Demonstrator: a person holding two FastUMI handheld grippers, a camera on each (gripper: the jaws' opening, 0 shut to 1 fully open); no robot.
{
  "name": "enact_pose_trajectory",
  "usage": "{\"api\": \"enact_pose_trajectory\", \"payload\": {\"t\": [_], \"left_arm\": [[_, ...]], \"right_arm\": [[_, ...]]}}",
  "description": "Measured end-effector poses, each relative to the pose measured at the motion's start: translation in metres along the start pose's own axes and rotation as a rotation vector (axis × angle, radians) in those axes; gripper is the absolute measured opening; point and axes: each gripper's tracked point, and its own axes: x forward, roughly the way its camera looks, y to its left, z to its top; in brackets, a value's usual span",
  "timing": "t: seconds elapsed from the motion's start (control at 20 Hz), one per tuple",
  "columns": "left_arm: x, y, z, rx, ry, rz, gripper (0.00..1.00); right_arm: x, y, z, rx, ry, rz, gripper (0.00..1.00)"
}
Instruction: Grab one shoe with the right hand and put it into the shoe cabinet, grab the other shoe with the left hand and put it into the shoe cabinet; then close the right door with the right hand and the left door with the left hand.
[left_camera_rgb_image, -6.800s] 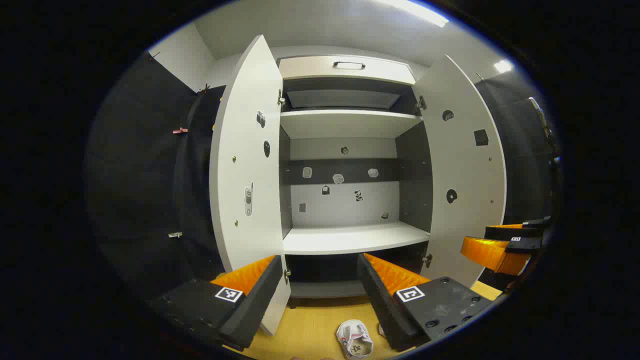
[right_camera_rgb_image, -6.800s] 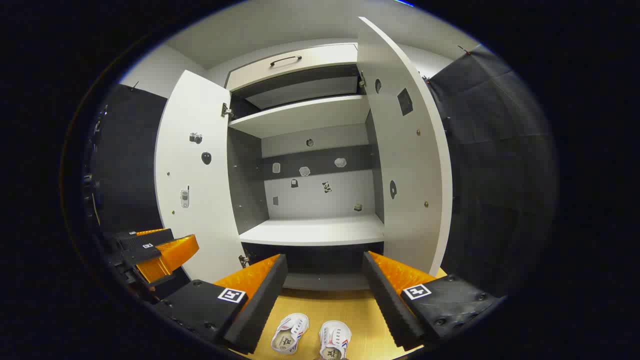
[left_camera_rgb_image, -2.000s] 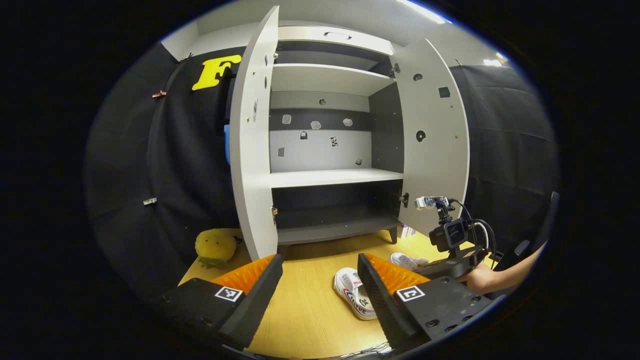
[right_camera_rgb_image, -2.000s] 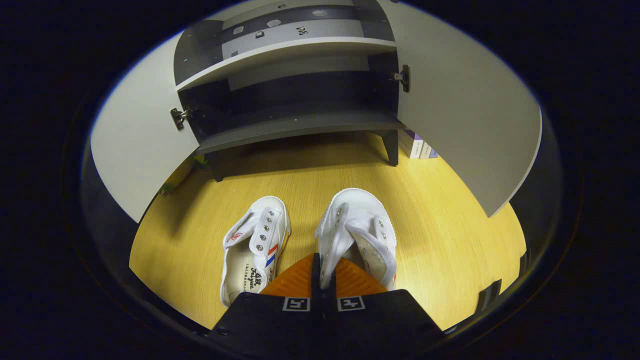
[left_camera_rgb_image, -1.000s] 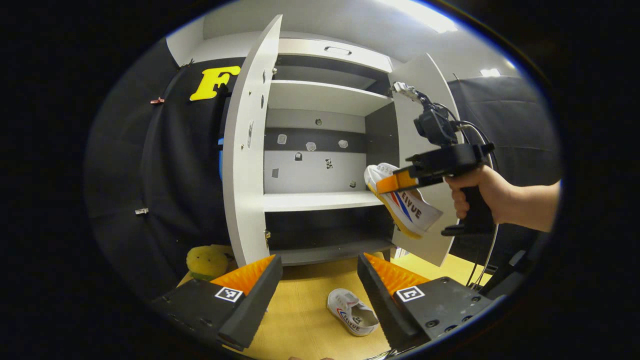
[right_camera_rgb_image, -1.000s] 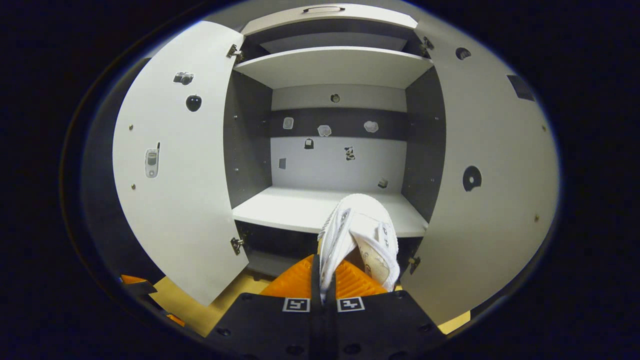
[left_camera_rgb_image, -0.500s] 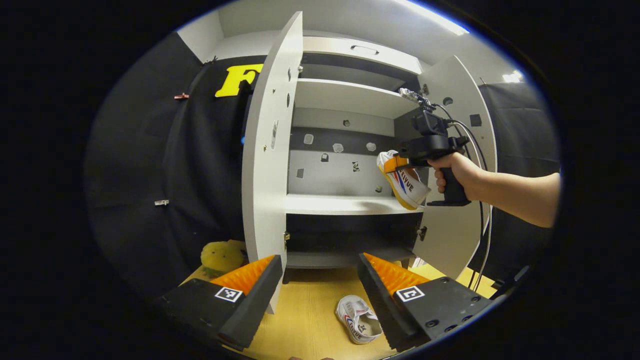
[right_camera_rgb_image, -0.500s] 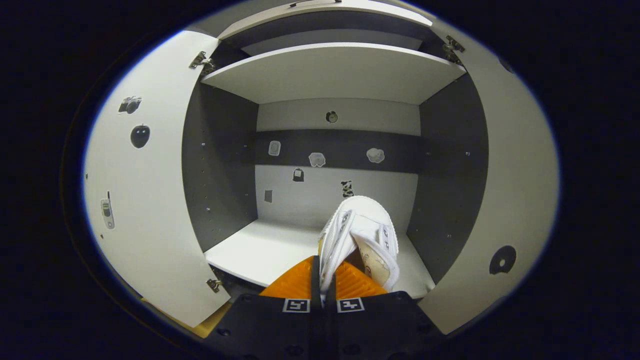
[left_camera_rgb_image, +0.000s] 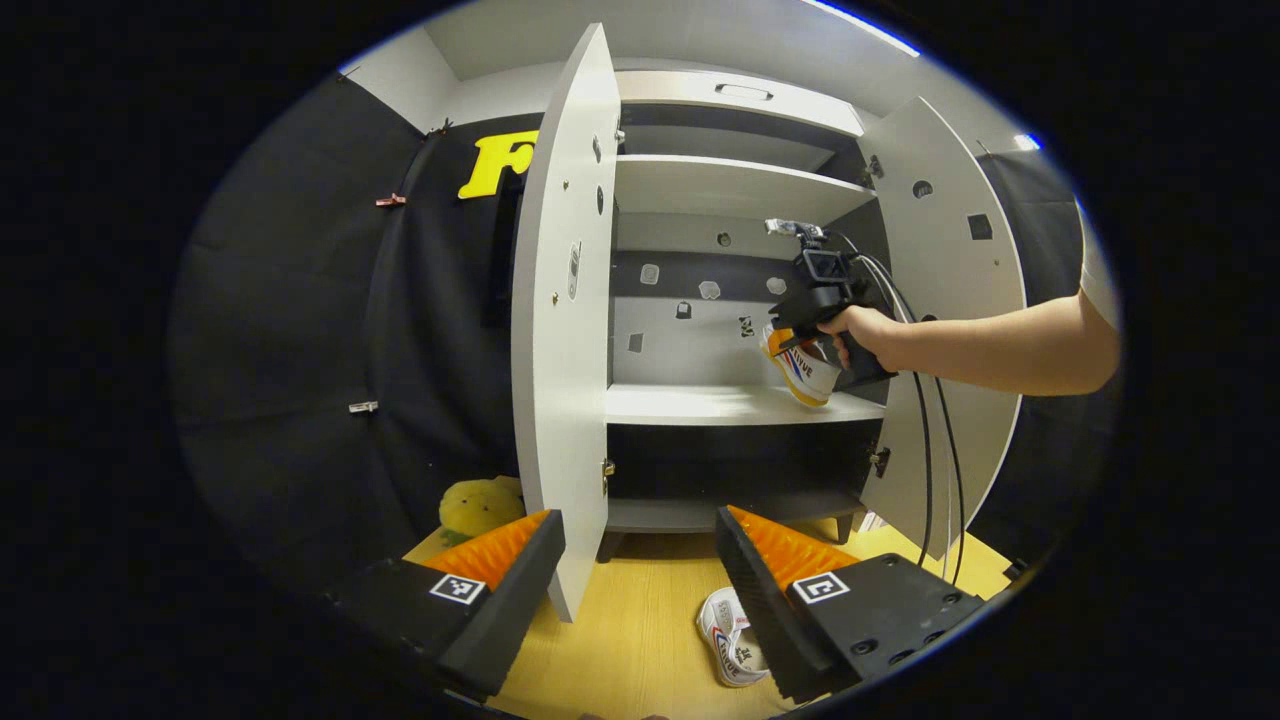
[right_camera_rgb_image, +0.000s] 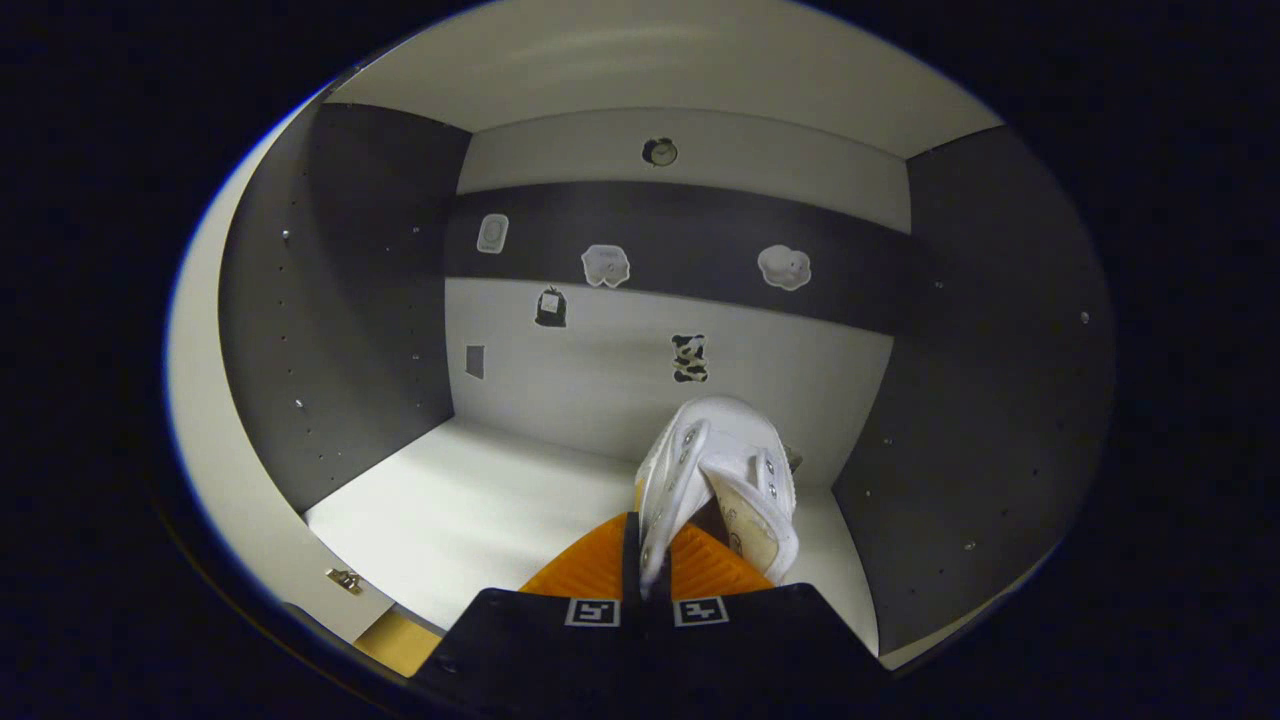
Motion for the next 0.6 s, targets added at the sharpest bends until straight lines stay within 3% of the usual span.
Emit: {"api": "enact_pose_trajectory", "payload": {"t": [0.2, 0.6], "left_arm": [[-0.001, 0.001, -0.006, -0.036, 0.017, 0.026, 0.95], [-0.008, -0.005, -0.003, -0.028, 0.007, 0.055, 0.95]], "right_arm": [[0.030, 0.000, -0.019, -0.081, 0.059, -0.018, 0.05], [0.053, 0.001, -0.041, 0.077, 0.201, -0.022, 0.06]]}}
